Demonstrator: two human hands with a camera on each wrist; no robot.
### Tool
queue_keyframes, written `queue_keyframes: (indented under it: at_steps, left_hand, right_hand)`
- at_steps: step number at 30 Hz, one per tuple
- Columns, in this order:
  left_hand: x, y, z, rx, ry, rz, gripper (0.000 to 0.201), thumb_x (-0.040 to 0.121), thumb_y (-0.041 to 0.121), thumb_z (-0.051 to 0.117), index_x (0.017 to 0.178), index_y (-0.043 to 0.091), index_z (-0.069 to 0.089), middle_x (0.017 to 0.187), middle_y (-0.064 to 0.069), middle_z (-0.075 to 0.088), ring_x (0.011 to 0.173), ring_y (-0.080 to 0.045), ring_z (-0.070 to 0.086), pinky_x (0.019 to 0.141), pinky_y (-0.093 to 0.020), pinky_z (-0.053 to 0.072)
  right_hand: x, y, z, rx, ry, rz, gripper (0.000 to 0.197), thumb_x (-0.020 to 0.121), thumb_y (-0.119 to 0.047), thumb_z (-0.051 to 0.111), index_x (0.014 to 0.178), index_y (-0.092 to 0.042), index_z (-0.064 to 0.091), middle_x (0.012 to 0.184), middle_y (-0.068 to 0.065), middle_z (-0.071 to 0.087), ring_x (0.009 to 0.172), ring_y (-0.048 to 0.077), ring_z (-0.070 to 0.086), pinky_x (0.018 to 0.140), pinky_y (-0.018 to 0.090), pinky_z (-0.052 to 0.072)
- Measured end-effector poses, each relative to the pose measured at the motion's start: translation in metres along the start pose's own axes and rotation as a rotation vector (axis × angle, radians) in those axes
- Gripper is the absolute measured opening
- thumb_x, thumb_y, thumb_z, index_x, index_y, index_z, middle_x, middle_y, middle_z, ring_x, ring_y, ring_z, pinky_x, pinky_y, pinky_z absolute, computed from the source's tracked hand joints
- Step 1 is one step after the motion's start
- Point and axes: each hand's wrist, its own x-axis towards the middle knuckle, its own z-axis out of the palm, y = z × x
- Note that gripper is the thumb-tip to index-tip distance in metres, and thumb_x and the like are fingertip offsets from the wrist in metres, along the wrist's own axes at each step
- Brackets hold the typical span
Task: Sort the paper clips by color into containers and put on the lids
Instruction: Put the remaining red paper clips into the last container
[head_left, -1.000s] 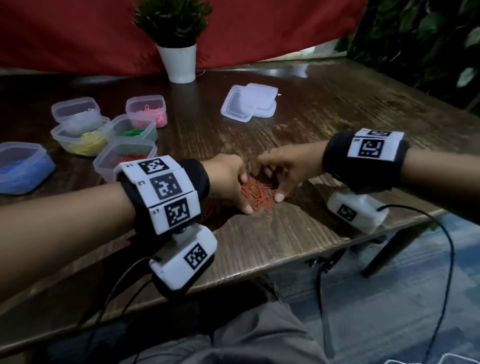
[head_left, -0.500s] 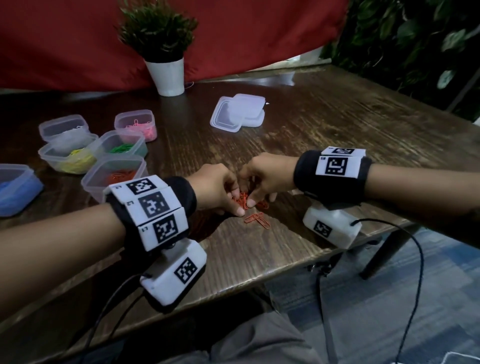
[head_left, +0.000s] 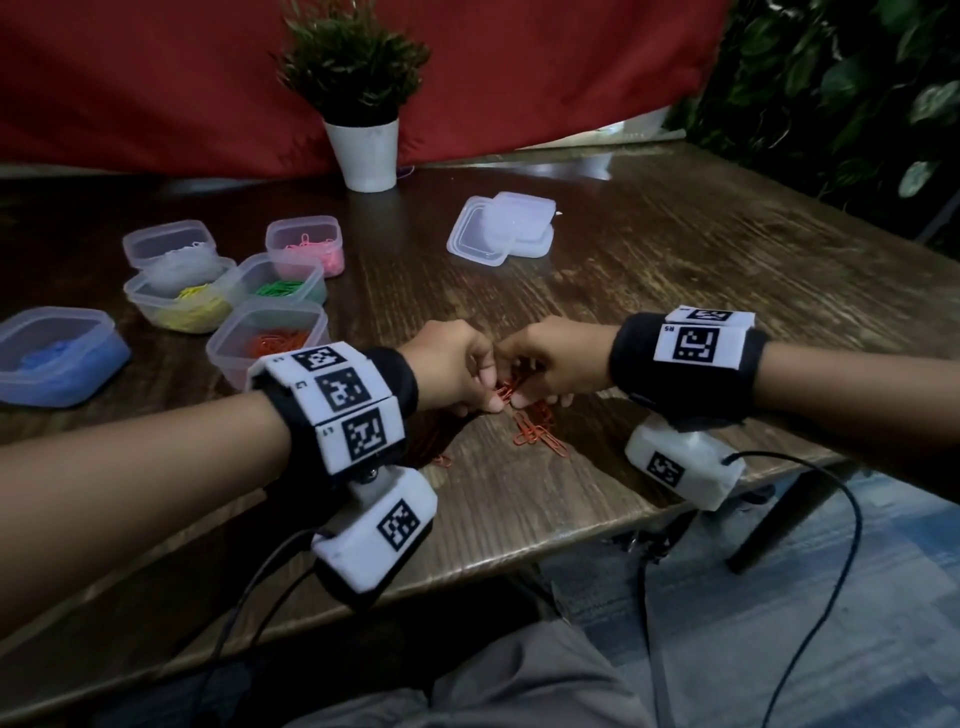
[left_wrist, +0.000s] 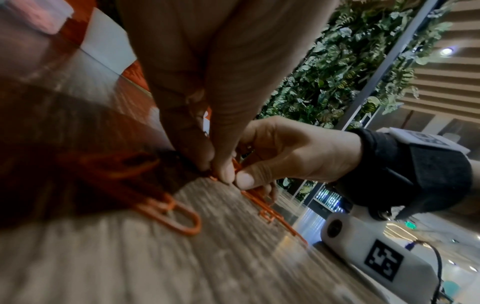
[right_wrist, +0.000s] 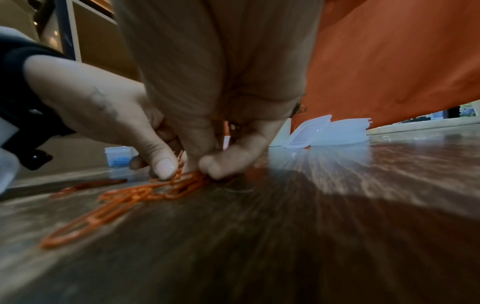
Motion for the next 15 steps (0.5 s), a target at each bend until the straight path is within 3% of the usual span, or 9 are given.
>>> queue_keyframes:
  at_steps: [3,5,7,12,15]
  left_hand:
    - [0.000,-0.001,-0.002,-0.006,-0.013,-0.008,0.023,0.072,0.006,0.078,0.064,0.012,0.056,0.060,-0.004,0.059,0.041,-0.003,0.053,0.043,-0.012,0.046]
    - [0.000,0.000,-0.009,0.012,-0.010,-0.016,0.023,0.072,0.008,0.077,0.063,0.013,0.057,0.061,-0.005,0.060,0.038,0.000,0.052,0.041,-0.010,0.043]
    - [-0.003,-0.001,-0.025,0.019,0.037,-0.024,0.022,0.072,0.011,0.078,0.062,0.014,0.059,0.059,-0.004,0.060,0.034,0.001,0.048,0.039,-0.008,0.037]
    - [-0.035,-0.023,-0.098,-0.103,0.213,-0.109,0.018,0.074,0.016,0.074,0.066,0.013,0.058,0.040,0.007,0.052,0.037,-0.003,0.045,0.035,-0.010,0.031]
    - [-0.054,-0.053,-0.124,-0.110,0.325,-0.166,0.021,0.075,0.012,0.073,0.065,0.011,0.055,0.036,0.006,0.049,0.037,-0.004,0.042,0.033,-0.010,0.026]
  right_hand:
    - [0.001,-0.005,-0.001,-0.128,-0.003,-0.013,0.008,0.086,-0.016,0.063,0.092,-0.015,0.057,0.086,0.017,0.062,0.065,0.024,0.058,0.059,0.030,0.051]
    - [0.003,-0.007,-0.001,-0.258,0.015,-0.028,0.017,0.087,-0.020,0.061,0.101,-0.010,0.061,0.088,0.008,0.058,0.078,0.023,0.053,0.068,0.027,0.041]
    - [0.006,-0.008,-0.003,-0.309,0.019,-0.028,0.023,0.088,-0.022,0.060,0.105,-0.006,0.061,0.089,0.003,0.053,0.081,0.018,0.047,0.069,0.023,0.033]
    - [0.020,-0.019,-0.020,-0.092,0.060,-0.009,0.013,0.089,-0.019,0.060,0.091,-0.006,0.059,0.082,0.013,0.064,0.065,0.018,0.054,0.063,0.031,0.047]
    - [0.039,-0.051,-0.031,0.059,0.131,-0.071,0.016,0.089,-0.014,0.060,0.075,-0.010,0.053,0.063,0.003,0.052,0.051,0.009,0.048,0.046,0.014,0.040]
